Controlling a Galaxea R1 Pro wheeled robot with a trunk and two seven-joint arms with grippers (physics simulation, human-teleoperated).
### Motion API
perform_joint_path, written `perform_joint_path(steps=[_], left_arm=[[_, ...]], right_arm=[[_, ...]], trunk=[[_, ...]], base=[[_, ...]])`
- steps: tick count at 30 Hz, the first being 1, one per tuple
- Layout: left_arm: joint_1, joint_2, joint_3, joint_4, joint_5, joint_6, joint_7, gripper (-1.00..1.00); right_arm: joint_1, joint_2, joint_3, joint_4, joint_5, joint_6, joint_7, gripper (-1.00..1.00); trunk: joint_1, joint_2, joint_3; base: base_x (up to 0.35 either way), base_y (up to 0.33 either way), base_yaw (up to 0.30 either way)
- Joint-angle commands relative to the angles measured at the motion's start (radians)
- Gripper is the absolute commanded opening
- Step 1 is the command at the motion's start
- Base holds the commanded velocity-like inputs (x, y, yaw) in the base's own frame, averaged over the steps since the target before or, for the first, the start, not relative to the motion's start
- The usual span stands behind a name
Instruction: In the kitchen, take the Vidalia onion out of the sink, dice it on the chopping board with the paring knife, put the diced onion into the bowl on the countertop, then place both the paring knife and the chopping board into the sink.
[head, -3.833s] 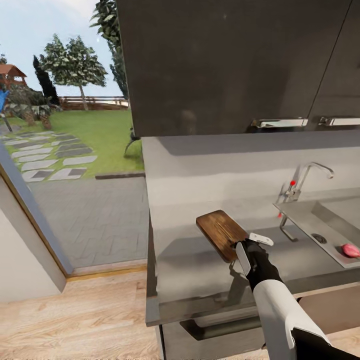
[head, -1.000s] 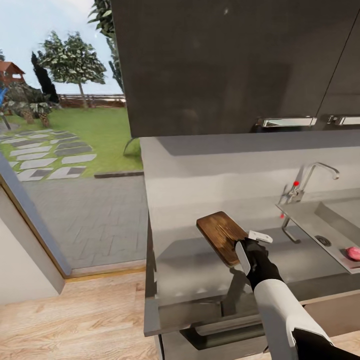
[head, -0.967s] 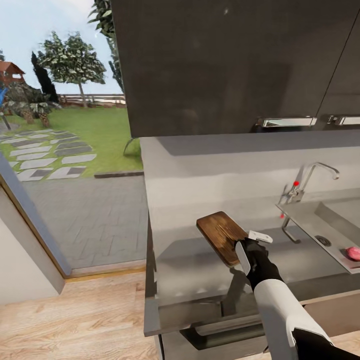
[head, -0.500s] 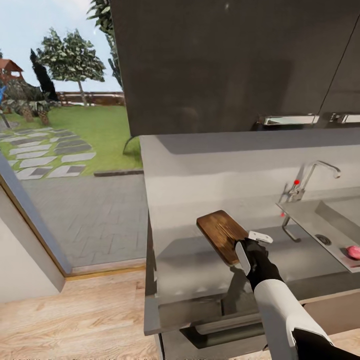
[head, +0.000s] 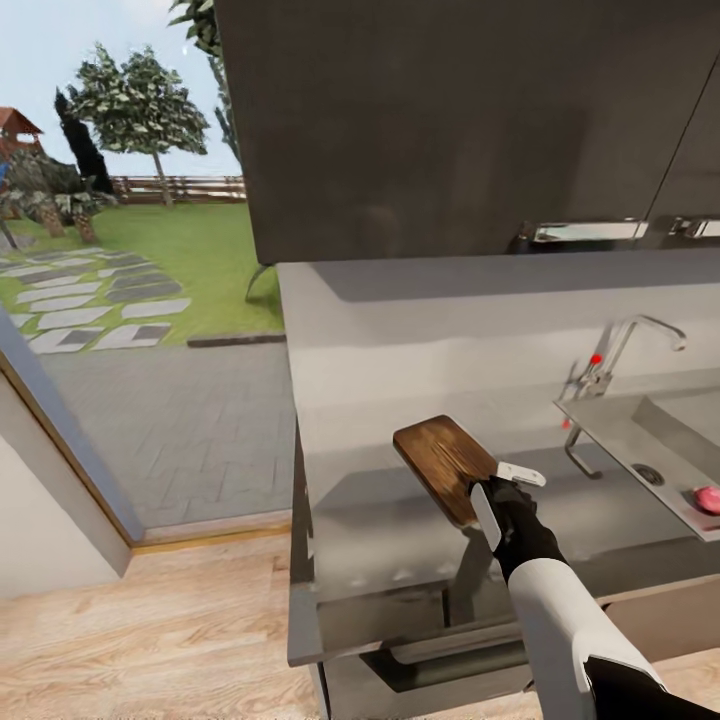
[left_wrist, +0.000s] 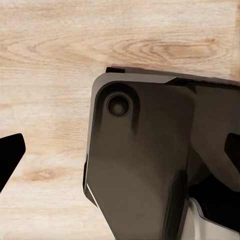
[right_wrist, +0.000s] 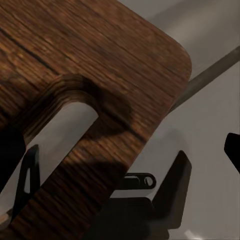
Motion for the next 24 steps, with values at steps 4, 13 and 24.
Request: perform_joint_path(steps=[4, 13, 24], left_arm=[[0.0, 0.0, -0.001, -0.002, 0.01, -0.001, 0.0, 1.0], [0.0, 0.0, -0.001, -0.002, 0.01, -0.001, 0.0, 1.0], [0.0, 0.0, -0.001, -0.001, 0.01, -0.001, 0.0, 1.0]], right_arm=[[-0.001, 0.001, -0.002, -0.002, -0.001, 0.004, -0.003, 1.0], [-0.001, 0.001, -0.002, -0.002, -0.001, 0.004, -0.003, 1.0], [-0.001, 0.001, -0.002, -0.001, 0.0, 0.004, -0.003, 1.0]], trunk=[[0.001, -0.002, -0.007], [0.001, -0.002, -0.016], [0.001, -0.002, -0.017]], base=[[0.0, 0.0, 0.0], [0.0, 0.0, 0.0], [0.0, 0.0, 0.0]])
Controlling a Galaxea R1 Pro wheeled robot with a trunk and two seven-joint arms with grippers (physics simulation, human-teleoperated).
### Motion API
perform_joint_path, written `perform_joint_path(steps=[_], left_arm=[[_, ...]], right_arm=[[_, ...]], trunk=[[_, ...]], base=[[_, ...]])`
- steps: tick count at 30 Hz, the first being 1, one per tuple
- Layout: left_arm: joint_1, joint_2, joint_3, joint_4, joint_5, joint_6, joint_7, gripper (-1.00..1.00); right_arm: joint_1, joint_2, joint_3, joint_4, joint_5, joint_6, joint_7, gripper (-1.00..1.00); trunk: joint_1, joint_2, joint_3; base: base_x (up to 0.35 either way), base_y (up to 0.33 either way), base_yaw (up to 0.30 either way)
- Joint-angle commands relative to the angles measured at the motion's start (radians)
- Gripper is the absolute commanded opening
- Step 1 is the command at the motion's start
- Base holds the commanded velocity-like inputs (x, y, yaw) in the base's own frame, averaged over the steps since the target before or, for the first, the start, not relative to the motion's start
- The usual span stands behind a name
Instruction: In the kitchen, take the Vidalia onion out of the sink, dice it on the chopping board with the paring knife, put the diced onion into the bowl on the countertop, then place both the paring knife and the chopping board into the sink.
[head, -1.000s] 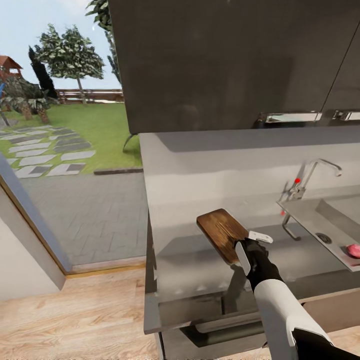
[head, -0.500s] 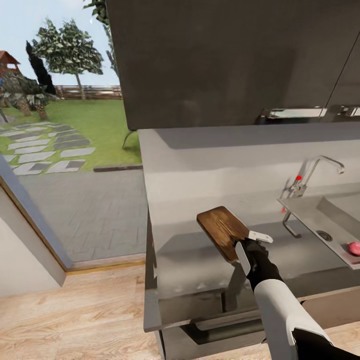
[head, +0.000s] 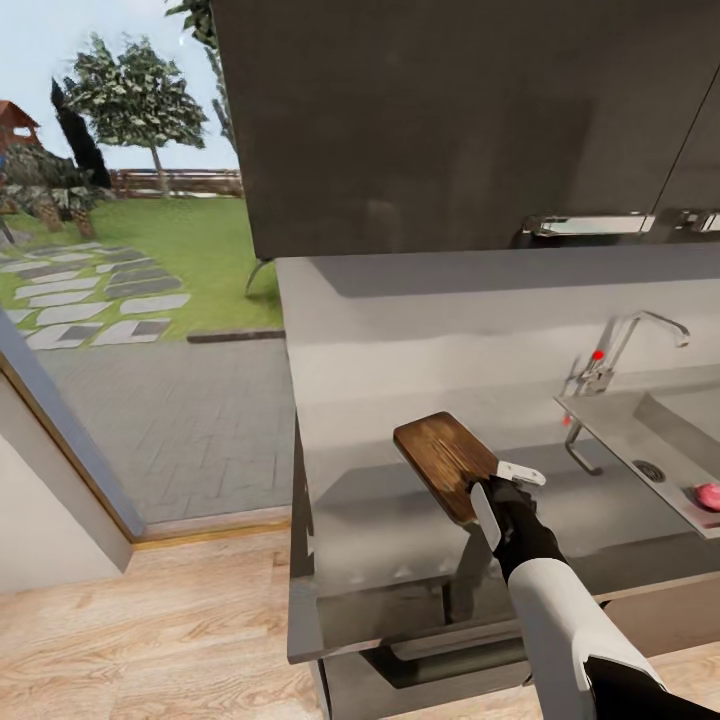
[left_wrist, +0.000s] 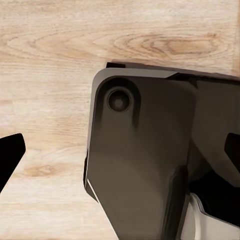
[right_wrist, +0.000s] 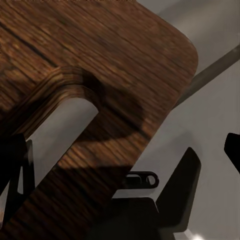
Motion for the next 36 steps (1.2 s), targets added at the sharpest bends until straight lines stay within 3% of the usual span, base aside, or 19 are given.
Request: perform_joint_path(steps=[1, 6, 7, 36], left_arm=[[0.0, 0.0, -0.001, -0.002, 0.01, -0.001, 0.0, 1.0], [0.0, 0.0, -0.001, -0.002, 0.01, -0.001, 0.0, 1.0], [0.0, 0.0, -0.001, -0.002, 0.01, -0.001, 0.0, 1.0], [0.0, 0.0, -0.001, -0.001, 0.01, 0.0, 0.0, 1.0]], right_arm=[[0.0, 0.0, -0.004, 0.0, 0.0, 0.011, -0.003, 1.0], [0.0, 0.0, -0.004, 0.0, 0.001, 0.011, -0.003, 1.0], [0.0, 0.0, -0.004, 0.0, 0.001, 0.011, -0.003, -1.0], [0.0, 0.001, -0.005, -0.001, 0.0, 0.011, -0.004, -1.0]], trunk=[[0.001, -0.001, -0.002], [0.001, -0.001, -0.002], [0.001, -0.001, -0.002], [0.001, -0.001, 0.0]], base=[[0.0, 0.0, 0.0], [0.0, 0.0, 0.0], [0.0, 0.0, 0.0], [0.0, 0.0, 0.0]])
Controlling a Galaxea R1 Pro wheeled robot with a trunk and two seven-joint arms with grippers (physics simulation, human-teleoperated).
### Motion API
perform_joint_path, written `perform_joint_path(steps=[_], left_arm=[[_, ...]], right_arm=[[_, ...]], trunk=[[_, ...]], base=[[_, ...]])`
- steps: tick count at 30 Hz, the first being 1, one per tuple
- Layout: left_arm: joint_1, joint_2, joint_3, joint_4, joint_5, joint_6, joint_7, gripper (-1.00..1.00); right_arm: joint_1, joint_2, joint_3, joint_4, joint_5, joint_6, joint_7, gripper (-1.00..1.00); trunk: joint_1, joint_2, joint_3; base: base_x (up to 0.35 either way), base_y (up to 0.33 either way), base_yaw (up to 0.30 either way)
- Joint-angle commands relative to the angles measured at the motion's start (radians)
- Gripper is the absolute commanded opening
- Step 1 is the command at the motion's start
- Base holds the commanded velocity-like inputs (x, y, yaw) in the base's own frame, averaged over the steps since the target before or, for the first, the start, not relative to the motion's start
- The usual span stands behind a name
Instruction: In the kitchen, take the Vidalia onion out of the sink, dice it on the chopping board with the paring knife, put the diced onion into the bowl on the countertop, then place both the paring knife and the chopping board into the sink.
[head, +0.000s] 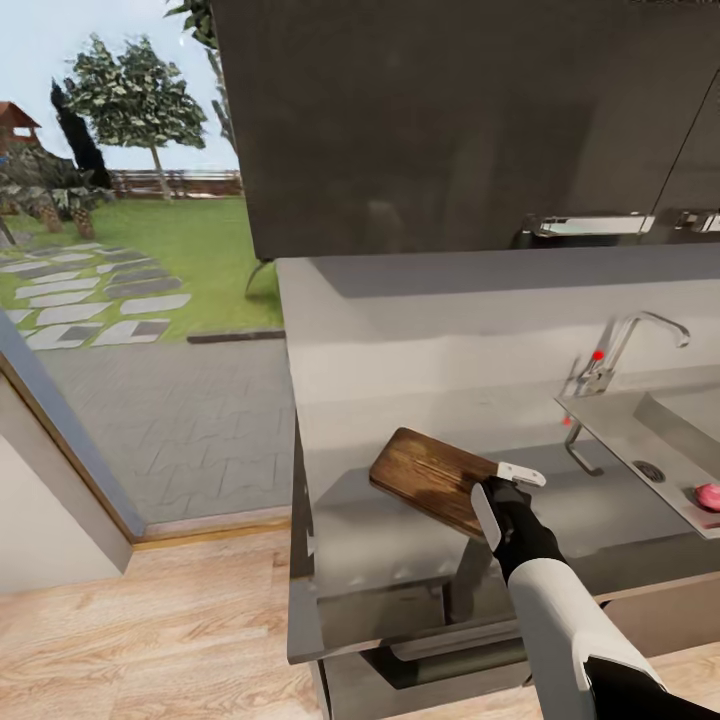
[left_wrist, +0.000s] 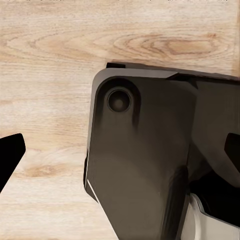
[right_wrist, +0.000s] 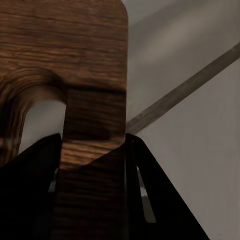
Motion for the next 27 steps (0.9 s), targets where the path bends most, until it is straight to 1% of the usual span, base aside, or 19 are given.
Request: perform_joint_path(steps=[1, 6, 7, 10, 27], left_arm=[[0.0, 0.0, -0.001, -0.002, 0.01, -0.001, 0.0, 1.0], [0.0, 0.0, -0.002, -0.002, 0.01, -0.001, 0.0, 1.0], [0.0, 0.0, -0.002, -0.003, 0.01, -0.001, 0.0, 1.0], [0.0, 0.0, -0.002, -0.002, 0.01, -0.001, 0.0, 1.0], [0.0, 0.0, -0.002, -0.003, 0.01, -0.001, -0.001, 1.0]], right_arm=[[-0.001, 0.001, -0.002, -0.003, -0.003, 0.004, -0.003, -1.0], [-0.001, 0.002, -0.002, -0.008, -0.003, 0.004, -0.004, -1.0], [-0.001, -0.004, 0.0, -0.039, -0.002, 0.018, -0.003, -1.0], [-0.001, -0.009, 0.0, -0.054, -0.002, 0.022, -0.003, -1.0], [-0.001, -0.012, 0.003, -0.08, 0.002, 0.039, 0.0, -1.0]], trunk=[[0.001, -0.002, -0.001], [0.001, -0.002, 0.007], [0.001, -0.002, 0.008], [0.001, -0.002, 0.013], [0.001, -0.002, 0.039]], base=[[0.0, 0.0, 0.0], [0.0, 0.0, 0.0], [0.0, 0.0, 0.0], [0.0, 0.0, 0.0], [0.0, 0.0, 0.0]])
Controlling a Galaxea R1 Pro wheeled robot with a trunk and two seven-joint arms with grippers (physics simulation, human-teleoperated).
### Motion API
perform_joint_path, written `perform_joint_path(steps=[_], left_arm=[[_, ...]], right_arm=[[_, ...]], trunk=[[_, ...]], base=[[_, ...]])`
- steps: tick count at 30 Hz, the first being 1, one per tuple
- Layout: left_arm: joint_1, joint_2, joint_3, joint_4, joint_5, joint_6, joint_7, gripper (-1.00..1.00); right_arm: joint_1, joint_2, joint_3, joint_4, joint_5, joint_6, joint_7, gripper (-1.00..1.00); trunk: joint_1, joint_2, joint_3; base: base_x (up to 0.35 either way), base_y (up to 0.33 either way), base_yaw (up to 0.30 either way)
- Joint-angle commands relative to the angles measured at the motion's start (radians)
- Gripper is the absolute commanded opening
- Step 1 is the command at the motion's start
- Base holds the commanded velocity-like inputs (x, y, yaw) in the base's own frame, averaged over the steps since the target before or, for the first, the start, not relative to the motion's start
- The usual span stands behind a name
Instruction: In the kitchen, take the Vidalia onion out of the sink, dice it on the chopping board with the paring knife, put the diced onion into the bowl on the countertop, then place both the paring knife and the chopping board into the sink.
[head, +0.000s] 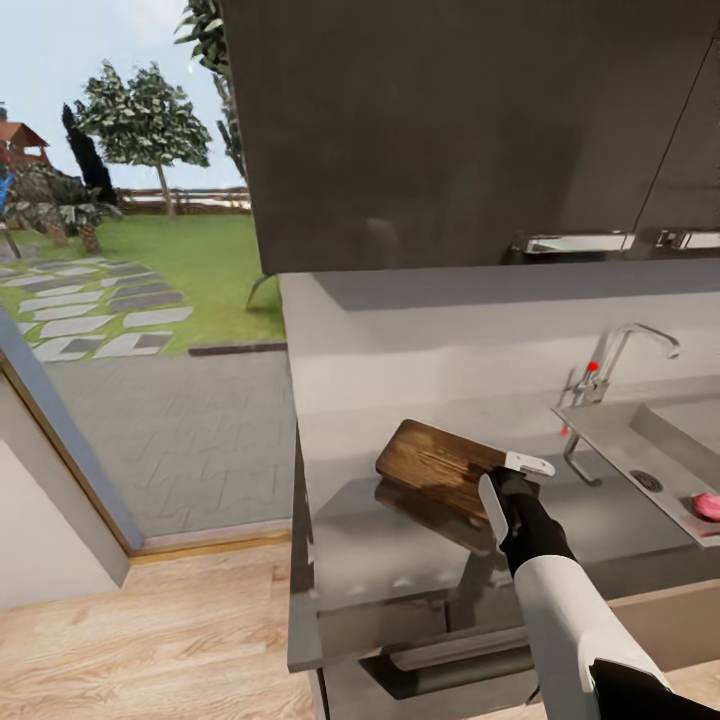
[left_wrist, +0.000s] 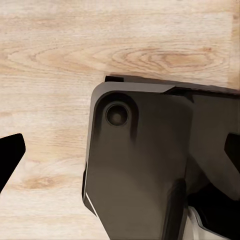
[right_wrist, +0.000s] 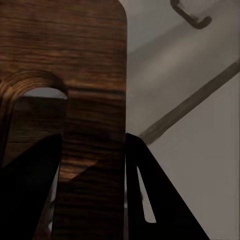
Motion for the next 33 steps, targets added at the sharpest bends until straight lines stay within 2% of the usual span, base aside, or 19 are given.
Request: perform_joint_path(steps=[1, 4, 9, 11, 15, 19, 21, 24, 28, 33], left_arm=[[0.0, 0.0, -0.001, -0.002, 0.01, -0.001, 0.0, 1.0], [0.0, 0.0, -0.001, -0.001, 0.01, -0.001, 0.0, 1.0], [0.0, -0.001, -0.001, -0.001, 0.01, -0.001, 0.0, 1.0], [0.0, -0.001, -0.002, 0.0, 0.01, -0.001, 0.0, 1.0], [0.0, -0.001, -0.002, 0.0, 0.01, -0.001, 0.0, 1.0], [0.0, -0.001, -0.001, -0.001, 0.01, -0.001, 0.0, 1.0], [0.0, -0.001, -0.001, -0.002, 0.01, -0.001, 0.0, 1.0], [0.0, -0.001, -0.001, -0.001, 0.01, -0.001, 0.0, 1.0], [0.0, -0.001, -0.002, -0.001, 0.01, -0.001, 0.0, 1.0], [0.0, -0.001, -0.001, 0.0, 0.01, -0.001, 0.002, 1.0]], right_arm=[[-0.001, 0.001, -0.002, -0.001, -0.001, 0.005, -0.003, -1.0], [-0.001, 0.001, 0.006, -0.002, 0.0, 0.006, 0.001, -1.0], [-0.001, -0.001, 0.075, -0.002, 0.002, 0.008, 0.037, -1.0], [-0.001, -0.011, 0.099, -0.003, 0.002, 0.018, 0.054, -1.0], [-0.001, -0.025, 0.112, -0.003, 0.003, 0.044, 0.089, -1.0], [-0.001, -0.035, 0.12, -0.013, 0.005, 0.084, 0.184, -1.0], [-0.001, -0.049, 0.14, -0.02, 0.005, 0.104, 0.229, -1.0], [-0.001, -0.069, 0.199, -0.024, 0.005, 0.115, 0.255, -1.0], [-0.001, -0.084, 0.243, -0.025, 0.004, 0.119, 0.281, -1.0], [-0.001, -0.094, 0.252, -0.026, 0.006, 0.12, 0.335, -1.0]], trunk=[[0.001, -0.002, 0.0], [0.001, -0.002, 0.004], [0.001, -0.002, 0.012], [0.001, -0.002, 0.015], [0.001, -0.002, 0.021], [0.001, -0.002, 0.027], [0.001, -0.002, 0.03], [0.001, -0.002, 0.034], [0.001, -0.002, 0.038], [0.001, -0.002, 0.039]], base=[[0.0, 0.0, 0.0], [0.0, 0.0, 0.0], [0.0, 0.0, 0.0], [-0.008, 0.0, 0.0], [-0.084, 0.0, 0.0], [-0.226, -0.058, 0.0], [-0.288, -0.116, 0.0], [-0.304, -0.135, 0.0], [-0.31, -0.141, 0.0], [-0.31, -0.148, 0.0]])
